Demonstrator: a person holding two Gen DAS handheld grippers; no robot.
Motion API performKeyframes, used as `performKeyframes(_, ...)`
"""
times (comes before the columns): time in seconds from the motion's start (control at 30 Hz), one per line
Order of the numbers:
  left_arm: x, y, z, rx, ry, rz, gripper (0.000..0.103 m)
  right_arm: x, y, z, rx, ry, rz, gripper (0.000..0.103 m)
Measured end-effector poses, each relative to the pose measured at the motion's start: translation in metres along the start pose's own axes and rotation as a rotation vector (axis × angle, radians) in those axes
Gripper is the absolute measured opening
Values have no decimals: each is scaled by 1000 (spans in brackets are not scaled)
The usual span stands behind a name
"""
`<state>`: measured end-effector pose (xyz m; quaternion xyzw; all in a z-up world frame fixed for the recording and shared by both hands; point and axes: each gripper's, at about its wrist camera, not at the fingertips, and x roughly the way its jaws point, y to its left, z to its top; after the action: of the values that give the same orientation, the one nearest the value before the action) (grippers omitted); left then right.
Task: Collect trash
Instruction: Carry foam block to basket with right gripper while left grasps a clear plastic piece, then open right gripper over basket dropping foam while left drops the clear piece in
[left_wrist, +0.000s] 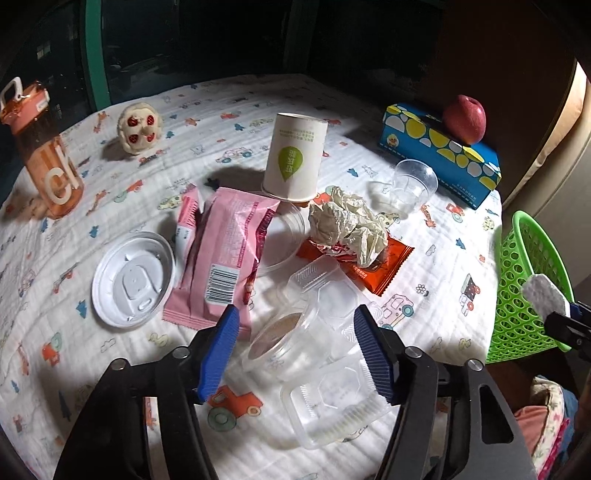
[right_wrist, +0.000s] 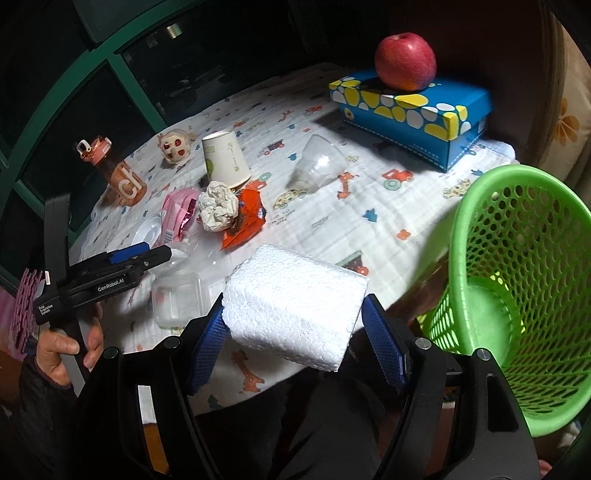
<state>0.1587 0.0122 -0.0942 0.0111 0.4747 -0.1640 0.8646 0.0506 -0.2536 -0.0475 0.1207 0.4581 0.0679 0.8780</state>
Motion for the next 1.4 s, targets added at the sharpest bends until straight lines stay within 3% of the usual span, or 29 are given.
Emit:
performKeyframes(0.17,12,0,4,9,26,-43,46,-9,-13,-7,20,-10,-21,71)
performKeyframes(0.3,18,-1,4,23,44,-60,27,-14,-23,-13,40,-14,-35,71)
performKeyframes(0.53,10,1,1,9,21,-49,12,-24,-35,-19,57,-29,-52,71)
performKeyframes(0.77,-16,10,2,-40,-36,-23,10,-32,-47,-18,71,-59,-80,71)
performKeyframes(0.97,-53,5,15,-55,-116,-41,10,-41,-62,-17,64,-93,-157,71)
performKeyframes(1.17,-77,-36,33,21,-163,-89,10,-47,-82,-18,79,-110,-224,72)
performKeyframes(1.4,-83,-97,49,92,-177,-194,10,-53,-109,-27,107,-105,-267,72)
